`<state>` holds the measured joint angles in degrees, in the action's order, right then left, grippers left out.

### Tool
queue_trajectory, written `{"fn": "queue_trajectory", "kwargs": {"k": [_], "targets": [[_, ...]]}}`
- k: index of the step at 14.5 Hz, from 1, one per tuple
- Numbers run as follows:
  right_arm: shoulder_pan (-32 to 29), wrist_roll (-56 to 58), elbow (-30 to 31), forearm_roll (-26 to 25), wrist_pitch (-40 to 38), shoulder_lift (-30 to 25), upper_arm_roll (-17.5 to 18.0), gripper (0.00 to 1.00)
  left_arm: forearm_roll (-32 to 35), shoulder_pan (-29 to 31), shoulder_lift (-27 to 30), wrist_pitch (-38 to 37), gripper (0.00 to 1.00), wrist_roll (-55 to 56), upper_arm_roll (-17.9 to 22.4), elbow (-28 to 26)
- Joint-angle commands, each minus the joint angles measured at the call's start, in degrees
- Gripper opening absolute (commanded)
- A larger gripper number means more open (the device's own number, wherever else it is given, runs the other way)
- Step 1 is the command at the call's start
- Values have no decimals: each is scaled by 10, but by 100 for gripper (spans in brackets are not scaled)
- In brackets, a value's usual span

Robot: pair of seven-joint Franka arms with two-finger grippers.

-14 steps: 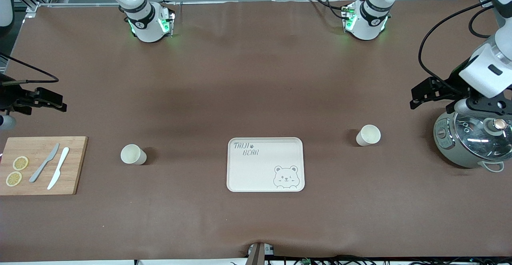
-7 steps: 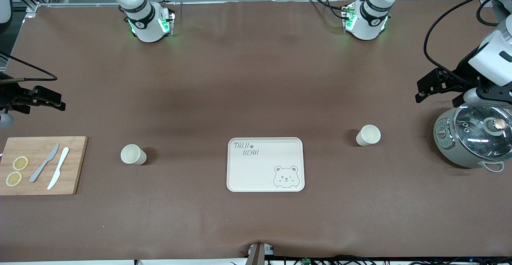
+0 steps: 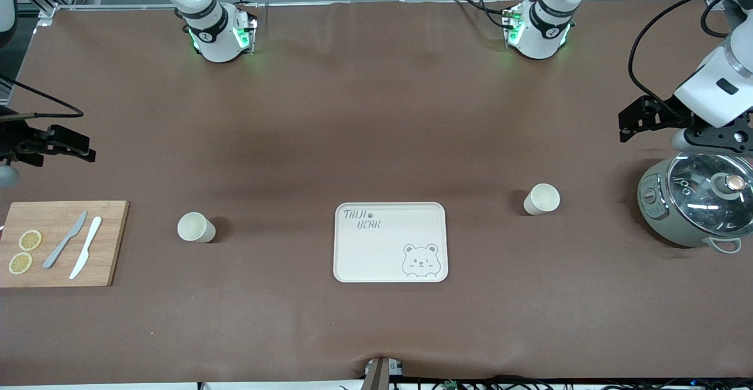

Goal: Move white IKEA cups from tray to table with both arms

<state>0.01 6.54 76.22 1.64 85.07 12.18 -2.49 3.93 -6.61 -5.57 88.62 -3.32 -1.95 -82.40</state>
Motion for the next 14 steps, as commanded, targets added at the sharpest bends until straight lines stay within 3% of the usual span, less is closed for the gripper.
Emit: {"fn": "queue_trajectory", "kwargs": {"k": [1, 12, 14], "targets": [[3, -9, 7, -2, -4, -9, -1, 100, 20, -4, 6, -34, 100, -44, -2, 1], [2, -16, 10, -2, 4, -9, -1, 100, 9, -4, 6, -42, 100, -59, -3, 2], [-2, -17, 10, -2, 4, -8, -3, 100, -29, -3, 7, -42, 100, -55, 2, 2]]}}
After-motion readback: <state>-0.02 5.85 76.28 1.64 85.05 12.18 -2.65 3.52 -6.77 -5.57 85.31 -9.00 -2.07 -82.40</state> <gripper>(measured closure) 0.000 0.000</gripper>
